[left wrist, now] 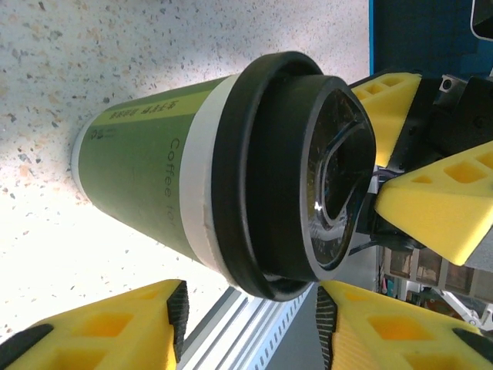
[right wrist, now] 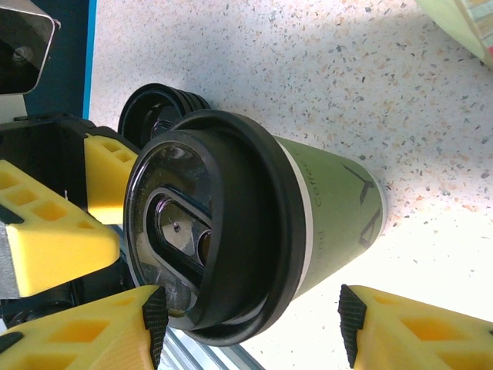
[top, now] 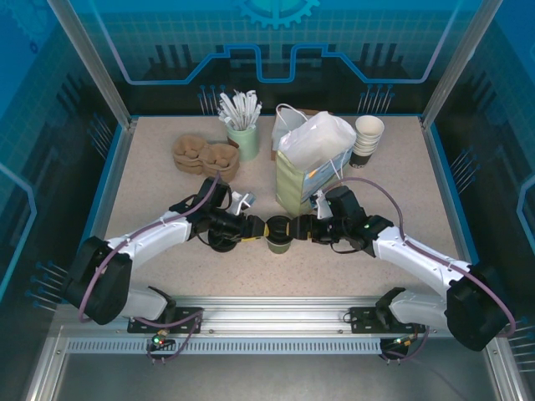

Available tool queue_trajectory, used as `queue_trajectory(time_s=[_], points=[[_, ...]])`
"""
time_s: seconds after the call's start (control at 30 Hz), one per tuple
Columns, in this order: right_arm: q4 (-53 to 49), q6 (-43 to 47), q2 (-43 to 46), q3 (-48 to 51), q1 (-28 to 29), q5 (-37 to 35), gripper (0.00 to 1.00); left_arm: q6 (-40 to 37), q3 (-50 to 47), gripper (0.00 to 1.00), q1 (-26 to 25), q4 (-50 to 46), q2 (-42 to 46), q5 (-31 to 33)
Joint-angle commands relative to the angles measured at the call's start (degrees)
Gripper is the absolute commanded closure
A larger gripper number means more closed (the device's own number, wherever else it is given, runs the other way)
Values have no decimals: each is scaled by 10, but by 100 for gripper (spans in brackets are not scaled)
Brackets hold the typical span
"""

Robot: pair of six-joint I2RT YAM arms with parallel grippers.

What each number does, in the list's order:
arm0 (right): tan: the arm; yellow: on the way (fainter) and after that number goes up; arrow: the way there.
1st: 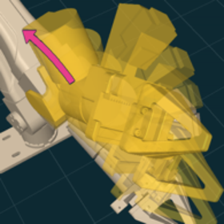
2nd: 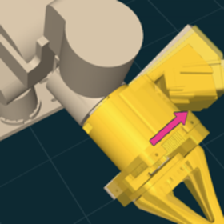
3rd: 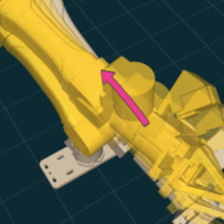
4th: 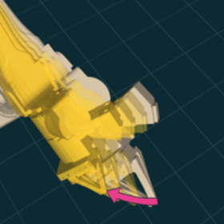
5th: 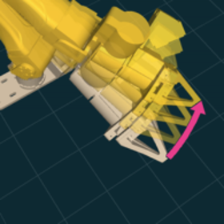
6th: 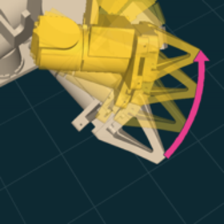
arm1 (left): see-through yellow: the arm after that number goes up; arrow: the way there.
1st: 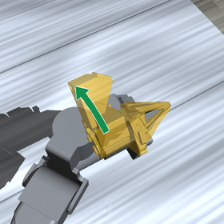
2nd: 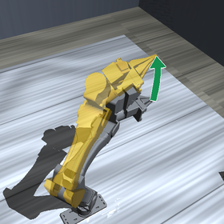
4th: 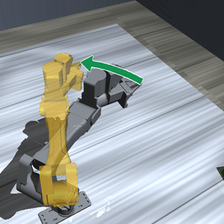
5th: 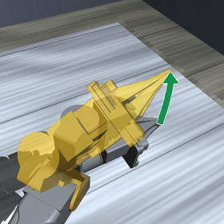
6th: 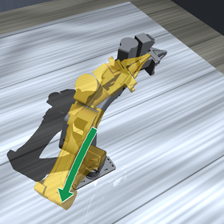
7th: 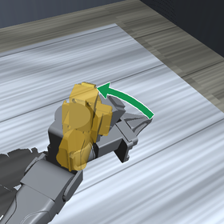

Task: Pack the takeout coffee

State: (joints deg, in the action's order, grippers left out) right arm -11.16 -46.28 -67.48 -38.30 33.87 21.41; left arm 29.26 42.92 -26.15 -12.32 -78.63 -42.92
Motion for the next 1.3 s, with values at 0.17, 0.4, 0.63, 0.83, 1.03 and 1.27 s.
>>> queue_trajectory(time_s=[0.17,0.4,0.63,0.83,1.03,1.27], points=[[-30,20,20,-27,9,-7,37,-12,25,37,-4,-52,50,26],[-41,27,37,-30,9,-9,37,36,34,32,-15,-58,91,119],[-51,34,41,-37,9,-7,37,75,31,24,-38,-44,116,190],[-54,39,40,-40,9,-9,37,84,44,17,-60,-49,96,206],[-52,41,34,-41,9,-8,36,83,64,18,-80,-66,59,227],[-52,44,28,-43,9,-7,37,88,70,22,-80,-65,12,228]])
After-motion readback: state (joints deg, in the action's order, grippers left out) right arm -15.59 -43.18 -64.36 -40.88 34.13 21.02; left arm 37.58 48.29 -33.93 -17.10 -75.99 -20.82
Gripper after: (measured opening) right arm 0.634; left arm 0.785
